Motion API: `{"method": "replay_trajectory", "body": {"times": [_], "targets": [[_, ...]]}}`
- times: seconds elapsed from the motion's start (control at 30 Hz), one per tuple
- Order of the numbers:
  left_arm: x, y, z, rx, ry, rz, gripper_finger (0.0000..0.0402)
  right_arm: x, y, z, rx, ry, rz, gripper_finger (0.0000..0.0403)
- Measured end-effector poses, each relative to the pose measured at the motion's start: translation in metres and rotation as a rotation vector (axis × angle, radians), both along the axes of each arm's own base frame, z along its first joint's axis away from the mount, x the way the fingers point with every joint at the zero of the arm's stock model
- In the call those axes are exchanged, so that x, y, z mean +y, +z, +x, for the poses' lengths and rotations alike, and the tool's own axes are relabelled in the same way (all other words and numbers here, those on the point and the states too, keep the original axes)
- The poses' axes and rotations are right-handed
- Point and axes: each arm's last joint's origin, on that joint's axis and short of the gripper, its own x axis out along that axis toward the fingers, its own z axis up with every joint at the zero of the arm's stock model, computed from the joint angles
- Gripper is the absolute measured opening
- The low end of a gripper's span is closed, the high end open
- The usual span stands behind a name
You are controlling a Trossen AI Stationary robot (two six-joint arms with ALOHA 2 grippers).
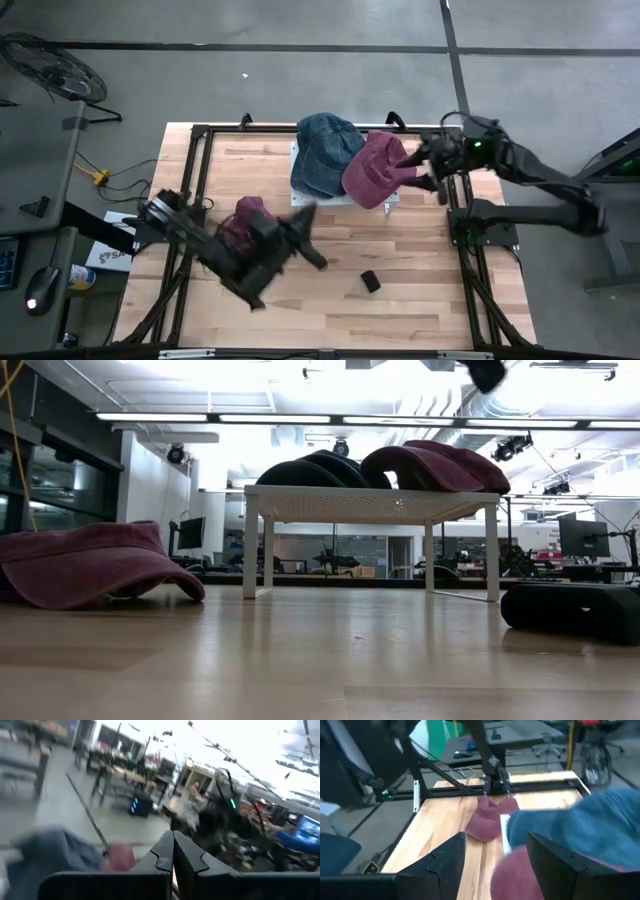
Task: Pick & Place hat
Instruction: Stack the red cap on top of the other red cap on the shelf
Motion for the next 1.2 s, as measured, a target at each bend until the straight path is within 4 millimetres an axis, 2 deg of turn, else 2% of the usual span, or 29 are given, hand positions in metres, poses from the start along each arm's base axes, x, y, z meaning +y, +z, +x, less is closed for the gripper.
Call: {"method": "replay_trajectory", "body": {"times": [0.17, 0.4, 0.6, 0.83, 0.93, 1.03, 1.2], "targets": [[0.039, 0.047, -0.034, 0.023, 0.052, 0.066, 0.0000, 0.016, -0.010, 0.042, 0.017, 0.050, -0.132, 0.0204], [0.071, 0.085, -0.076, 0.035, 0.082, 0.077, 0.0000, 0.046, -0.047, 0.102, 0.120, 0.137, -0.352, 0.0204], [0.074, 0.090, -0.081, 0.068, 0.084, 0.098, 0.0000, 0.073, -0.079, 0.146, 0.108, 0.179, -0.483, 0.0204], [0.074, 0.090, -0.081, 0.078, 0.084, 0.100, 0.0000, 0.107, -0.108, 0.183, -0.035, 0.256, -0.693, 0.0204], [0.074, 0.090, -0.081, 0.079, 0.084, 0.099, 0.0000, 0.120, -0.126, 0.196, -0.067, 0.291, -0.755, 0.0204], [0.074, 0.090, -0.082, 0.078, 0.083, 0.094, 0.0000, 0.130, -0.149, 0.208, -0.038, 0.306, -0.833, 0.0204], [0.074, 0.090, -0.082, 0.080, 0.083, 0.092, 0.0000, 0.146, -0.173, 0.233, 0.031, 0.261, -0.989, 0.0204]]}}
